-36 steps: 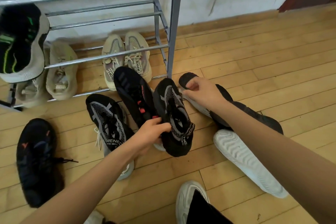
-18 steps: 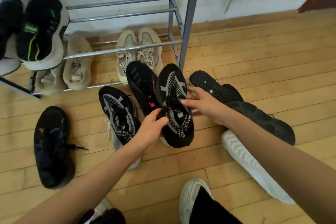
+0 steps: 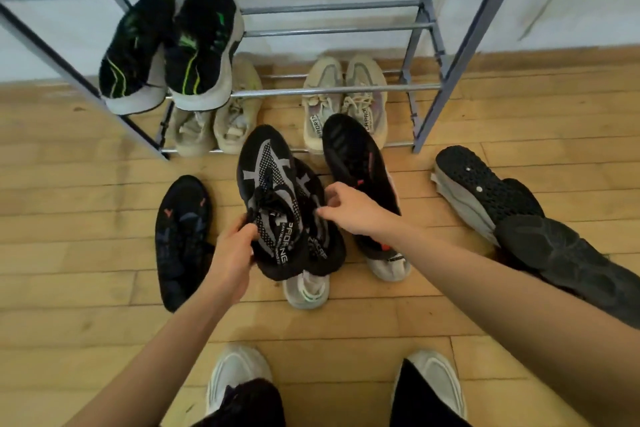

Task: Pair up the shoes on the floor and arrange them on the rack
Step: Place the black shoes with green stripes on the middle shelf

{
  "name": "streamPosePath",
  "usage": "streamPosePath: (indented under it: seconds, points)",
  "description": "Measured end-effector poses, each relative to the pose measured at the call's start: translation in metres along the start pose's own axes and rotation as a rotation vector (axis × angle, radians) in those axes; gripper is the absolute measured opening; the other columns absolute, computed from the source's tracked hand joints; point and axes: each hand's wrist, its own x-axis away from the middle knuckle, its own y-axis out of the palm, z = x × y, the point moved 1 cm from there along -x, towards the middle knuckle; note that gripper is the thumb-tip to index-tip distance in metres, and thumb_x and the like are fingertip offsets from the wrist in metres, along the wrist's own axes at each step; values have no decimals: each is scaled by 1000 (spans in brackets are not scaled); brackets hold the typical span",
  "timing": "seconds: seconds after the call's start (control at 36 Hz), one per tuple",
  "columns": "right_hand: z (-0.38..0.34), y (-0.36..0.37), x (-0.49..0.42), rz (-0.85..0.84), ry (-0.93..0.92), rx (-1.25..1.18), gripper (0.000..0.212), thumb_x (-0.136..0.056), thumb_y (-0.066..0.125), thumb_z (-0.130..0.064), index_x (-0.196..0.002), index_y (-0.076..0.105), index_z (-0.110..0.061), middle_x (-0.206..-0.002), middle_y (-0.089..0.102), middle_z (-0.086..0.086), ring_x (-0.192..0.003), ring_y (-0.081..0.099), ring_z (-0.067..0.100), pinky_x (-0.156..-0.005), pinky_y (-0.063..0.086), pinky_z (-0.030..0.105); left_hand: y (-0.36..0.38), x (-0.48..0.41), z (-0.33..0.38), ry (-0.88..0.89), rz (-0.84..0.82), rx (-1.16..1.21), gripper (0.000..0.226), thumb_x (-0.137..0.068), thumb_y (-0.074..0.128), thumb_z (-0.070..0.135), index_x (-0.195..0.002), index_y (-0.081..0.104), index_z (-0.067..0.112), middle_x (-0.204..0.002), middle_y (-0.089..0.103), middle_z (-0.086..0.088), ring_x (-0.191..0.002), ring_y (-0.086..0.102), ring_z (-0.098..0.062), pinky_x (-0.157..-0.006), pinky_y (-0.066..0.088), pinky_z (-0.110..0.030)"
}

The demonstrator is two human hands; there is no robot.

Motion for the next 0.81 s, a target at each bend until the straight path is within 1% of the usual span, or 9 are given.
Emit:
streamPosePath:
  seconds: [0.11, 0.19, 0.28, 0.42, 0.53, 0.58, 0.67, 0.72, 0.81]
  points:
    - [-10, 20, -10, -11, 41, 380, 63, -89, 58, -37, -138, 31, -6, -133, 46, 14, -117, 51, 32, -85, 45, 37, -30, -7, -13, -31, 64, 24, 44, -90, 39, 4, -131, 51, 15, -116, 65, -10, -100, 61, -23, -73, 51, -33]
    - [-12, 32, -15, -41, 102, 517, 71, -90, 55, -41, -141, 23, -3, -123, 54, 13, -105, 56, 31, -71, 43, 36, -48, -17, -29, -69, 83, -15, 46, -90, 39, 6, -135, 48, 15, -120, 64, -11, -108, 60, -24, -88, 51, -39]
    - [-12, 39, -21, -8, 159, 549, 79, -89, 54, -43, -143, 16, 0, -127, 53, 14, -110, 55, 34, -74, 41, 36, -56, -25, -42, -122, 79, -40, 52, -88, 43, 6, -138, 45, 17, -125, 61, -11, -115, 56, -27, -102, 44, -47]
    - [-13, 41, -24, -94, 260, 574, 85, -88, 53, -49, -144, 13, 2, -136, 43, 17, -113, 55, 36, -83, 47, 39, -59, -33, -63, -188, 2, -22, 56, -86, 47, -2, -136, 47, 22, -115, 66, -1, -109, 60, -21, -93, 50, -39]
    - [-17, 39, -23, -97, 268, 515, 84, -83, 60, -50, -140, 20, -1, -134, 45, 17, -113, 55, 34, -87, 52, 40, -69, -39, -71, -266, -62, -108, 76, -85, 52, -9, -148, 24, 23, -128, 58, -6, -112, 56, -24, -92, 47, -37]
    - [-18, 37, -22, -101, 299, 419, 81, -83, 62, -44, -139, 20, -4, -133, 46, 16, -111, 55, 34, -79, 56, 40, -73, -40, -73, -285, -91, -132, 86, -79, 56, -15, -149, 21, 22, -127, 56, -6, -107, 57, -23, -88, 49, -40]
    - [-19, 35, -15, -114, 343, 212, 74, -84, 64, -25, -142, 20, -10, -134, 43, 15, -110, 55, 36, -69, 59, 45, -72, -40, -75, -298, -94, -80, 92, -76, 57, -21, -150, 20, 21, -141, 45, -6, -111, 53, -22, -87, 50, -39]
    - [-19, 33, -12, -128, 334, 113, 69, -83, 67, -17, -139, 26, -11, -133, 44, 14, -111, 54, 36, -71, 59, 49, -70, -39, -75, -292, -73, -53, 90, -75, 57, -22, -148, 24, 20, -133, 47, -5, -104, 54, -20, -84, 51, -36]
    - [-18, 31, -9, -135, 269, 82, 66, -83, 68, -14, -137, 30, -10, -131, 47, 14, -110, 56, 36, -73, 58, 52, -73, -36, -72, -295, -83, 12, 82, -75, 57, -23, -144, 32, 13, -110, 59, -3, -93, 60, -20, -73, 53, -33]
